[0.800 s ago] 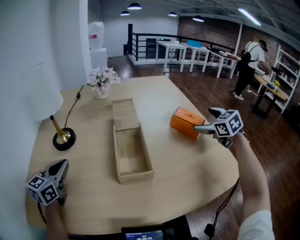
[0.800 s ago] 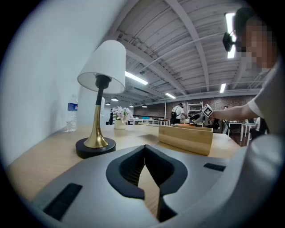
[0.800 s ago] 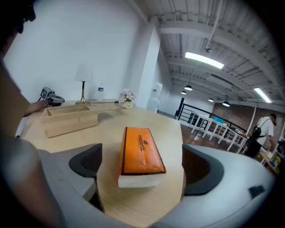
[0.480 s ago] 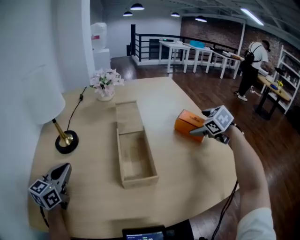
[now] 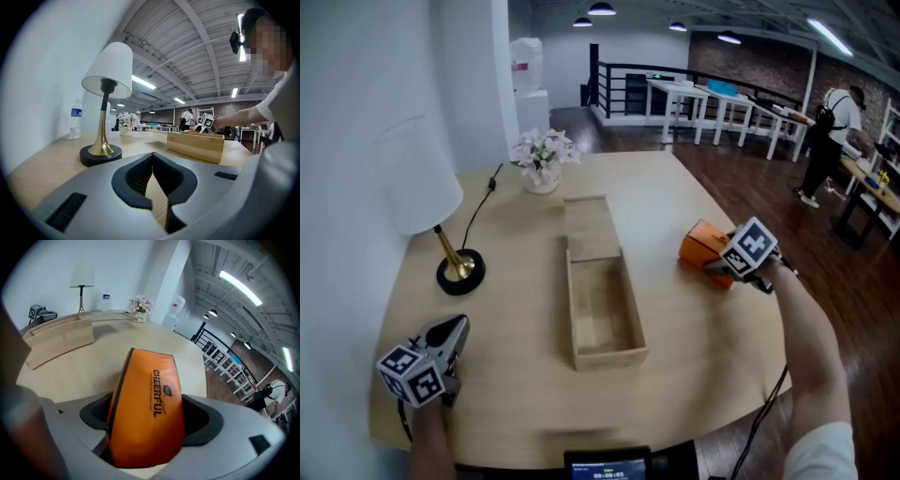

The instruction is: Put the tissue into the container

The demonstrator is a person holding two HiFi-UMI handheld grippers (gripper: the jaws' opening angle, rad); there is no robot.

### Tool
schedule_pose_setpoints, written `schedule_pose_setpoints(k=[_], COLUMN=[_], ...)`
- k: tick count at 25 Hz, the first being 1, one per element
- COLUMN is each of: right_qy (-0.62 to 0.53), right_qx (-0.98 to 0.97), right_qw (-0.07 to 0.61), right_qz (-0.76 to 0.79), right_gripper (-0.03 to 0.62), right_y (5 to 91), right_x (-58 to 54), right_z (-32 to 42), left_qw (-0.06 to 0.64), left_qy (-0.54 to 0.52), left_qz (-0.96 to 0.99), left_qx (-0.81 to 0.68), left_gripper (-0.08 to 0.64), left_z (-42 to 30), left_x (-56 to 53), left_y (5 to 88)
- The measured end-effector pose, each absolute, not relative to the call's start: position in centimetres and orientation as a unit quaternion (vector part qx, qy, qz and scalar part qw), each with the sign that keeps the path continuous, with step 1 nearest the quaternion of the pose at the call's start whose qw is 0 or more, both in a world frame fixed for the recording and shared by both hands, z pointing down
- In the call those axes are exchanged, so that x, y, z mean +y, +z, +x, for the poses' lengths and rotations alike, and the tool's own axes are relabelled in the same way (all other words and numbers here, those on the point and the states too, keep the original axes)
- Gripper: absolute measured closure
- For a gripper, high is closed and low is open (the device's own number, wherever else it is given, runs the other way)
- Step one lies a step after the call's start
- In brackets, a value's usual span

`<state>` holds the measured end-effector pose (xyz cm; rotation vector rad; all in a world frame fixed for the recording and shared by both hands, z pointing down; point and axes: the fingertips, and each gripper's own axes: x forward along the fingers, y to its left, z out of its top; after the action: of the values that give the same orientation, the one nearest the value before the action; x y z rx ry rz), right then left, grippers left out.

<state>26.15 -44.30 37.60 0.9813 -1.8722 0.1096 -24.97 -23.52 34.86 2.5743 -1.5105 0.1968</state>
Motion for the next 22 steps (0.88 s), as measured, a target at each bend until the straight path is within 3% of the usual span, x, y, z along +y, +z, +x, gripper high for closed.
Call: schedule_pose_setpoints(k=[11, 15, 22], right_qy=[0.067, 0.096, 0.098], right_qx=[-0.782, -0.822, -0.846], right_qw=[0.44, 0.385, 0.383], right_qz=[0.436, 0.409, 0.356], right_gripper=[0.206, 0.206, 0.206], right_y=[33.0, 28.8, 26.5], right_x=[-39.7, -36.4, -32.4], right_z=[21.4, 15.7, 6.8], left_qw=[0.051, 0.001, 0.062], left_qy=[0.055, 0.034, 0.135], left_qz=[0.847, 0.855, 0.867], left_qx=[-0.526, -0.518, -0.476], left_gripper=[0.551, 0.552, 0.552], left_z=[-24.8, -19.1, -7.4], left_x=[-23.7, -23.5, -25.2], left_y=[34.0, 30.5, 34.7])
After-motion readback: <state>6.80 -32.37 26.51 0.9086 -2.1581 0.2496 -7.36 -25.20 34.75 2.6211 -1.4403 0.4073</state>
